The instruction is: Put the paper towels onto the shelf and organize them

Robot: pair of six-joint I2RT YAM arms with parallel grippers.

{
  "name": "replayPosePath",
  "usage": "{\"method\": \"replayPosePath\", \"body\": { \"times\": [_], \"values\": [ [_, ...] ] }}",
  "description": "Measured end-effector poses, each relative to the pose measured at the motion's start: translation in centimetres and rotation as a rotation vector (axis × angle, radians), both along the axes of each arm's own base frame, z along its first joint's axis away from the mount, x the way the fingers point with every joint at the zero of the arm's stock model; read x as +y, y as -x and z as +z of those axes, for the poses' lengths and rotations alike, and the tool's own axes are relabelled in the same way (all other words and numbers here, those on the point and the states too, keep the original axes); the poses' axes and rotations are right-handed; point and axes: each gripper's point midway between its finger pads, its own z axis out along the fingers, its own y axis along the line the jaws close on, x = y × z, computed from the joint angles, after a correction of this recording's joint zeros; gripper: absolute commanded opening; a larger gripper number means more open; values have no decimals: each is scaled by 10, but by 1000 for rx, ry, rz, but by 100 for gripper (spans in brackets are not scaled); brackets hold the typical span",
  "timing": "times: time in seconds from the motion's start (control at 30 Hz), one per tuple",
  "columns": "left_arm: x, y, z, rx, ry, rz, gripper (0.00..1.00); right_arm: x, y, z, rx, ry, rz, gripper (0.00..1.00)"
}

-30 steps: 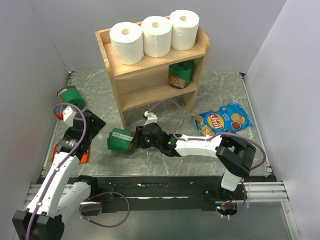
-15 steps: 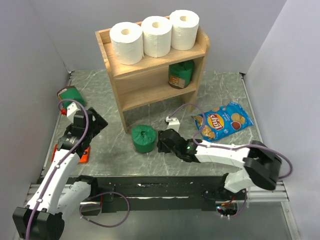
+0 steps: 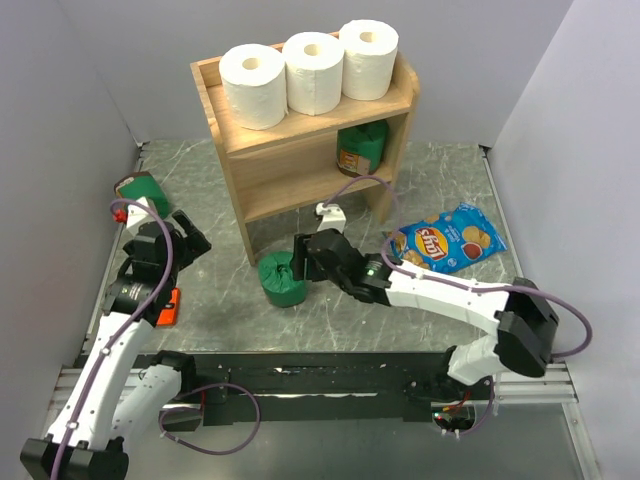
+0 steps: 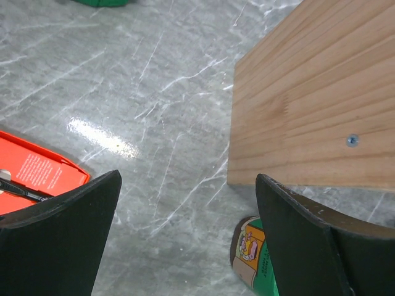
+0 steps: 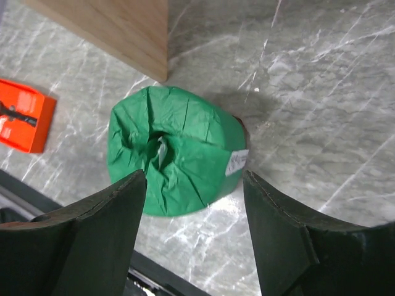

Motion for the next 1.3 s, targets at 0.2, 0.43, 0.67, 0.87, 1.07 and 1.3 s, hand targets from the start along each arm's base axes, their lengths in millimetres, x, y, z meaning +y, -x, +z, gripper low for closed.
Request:
{"method": "replayPosePath", "body": {
  "times": [0.2,0.43,0.67,0.87,1.07,1.3],
  "values": [
    [1,4,8,-37,0,-5,96,15,-11,-23,65,58,-32,72],
    [1,6,13,-63,4,-5,96,17,-15,-55,112,127,-62,67],
    [1,6,15,-70,6,-5,96,23,-15,-65,138,125,-64,57],
    [1,6,15,-70,5,-5,96,24,-15,-64,141,118,-61,41],
    [1,6,15,-70,6,-4,96,25,-15,-63,145,130,-58,33],
    [1,7,15,-75,8,-7,96,14,-13,-48,133,138,-66,32]
  ]
}}
